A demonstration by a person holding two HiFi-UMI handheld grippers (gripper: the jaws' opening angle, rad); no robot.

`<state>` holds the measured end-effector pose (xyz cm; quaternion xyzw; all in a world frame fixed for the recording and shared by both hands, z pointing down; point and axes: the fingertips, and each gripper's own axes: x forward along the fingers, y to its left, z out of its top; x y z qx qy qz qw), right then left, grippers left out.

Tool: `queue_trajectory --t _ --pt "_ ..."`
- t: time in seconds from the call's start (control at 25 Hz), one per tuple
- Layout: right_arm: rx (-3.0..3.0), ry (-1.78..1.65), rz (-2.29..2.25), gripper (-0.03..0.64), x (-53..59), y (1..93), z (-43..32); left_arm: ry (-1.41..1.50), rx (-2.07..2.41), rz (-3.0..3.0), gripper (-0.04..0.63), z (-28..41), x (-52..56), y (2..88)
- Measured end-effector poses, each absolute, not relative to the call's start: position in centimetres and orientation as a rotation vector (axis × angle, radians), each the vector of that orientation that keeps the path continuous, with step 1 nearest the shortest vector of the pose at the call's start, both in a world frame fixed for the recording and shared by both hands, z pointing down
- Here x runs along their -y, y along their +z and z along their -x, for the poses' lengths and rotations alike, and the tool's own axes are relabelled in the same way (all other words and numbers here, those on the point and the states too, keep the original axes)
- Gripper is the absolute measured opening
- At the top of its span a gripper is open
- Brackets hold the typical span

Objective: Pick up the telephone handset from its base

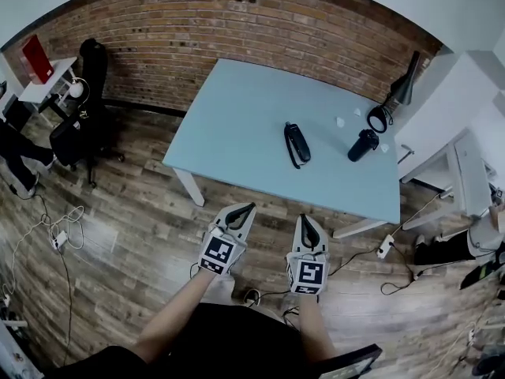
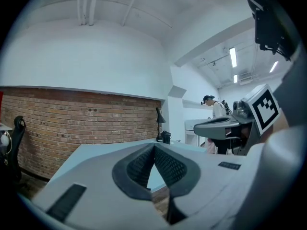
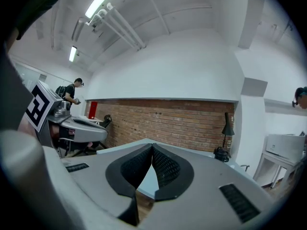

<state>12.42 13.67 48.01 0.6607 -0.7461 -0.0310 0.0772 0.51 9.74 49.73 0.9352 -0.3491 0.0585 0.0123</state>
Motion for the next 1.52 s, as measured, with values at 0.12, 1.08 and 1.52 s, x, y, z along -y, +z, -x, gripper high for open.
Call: queue_trajectory --t 0.12,1.08,1.52 --pt "2.209 -0.092 -1.987 0.014 -11.6 47.6 -12.1 0.169 1.058 -2.916 0.021 0.0 -7.3 49.7" --pt "2.241 -0.047 -1.951 0.014 1.3 48.6 -10.6 0.17 0.971 -2.916 0.021 0.8 4.1 50.5" --pt "2.318 0.046 -1.954 0.014 7.0 50.5 -18.4 0.252 1.093 -2.861 0.021 -4.5 9.5 50.7"
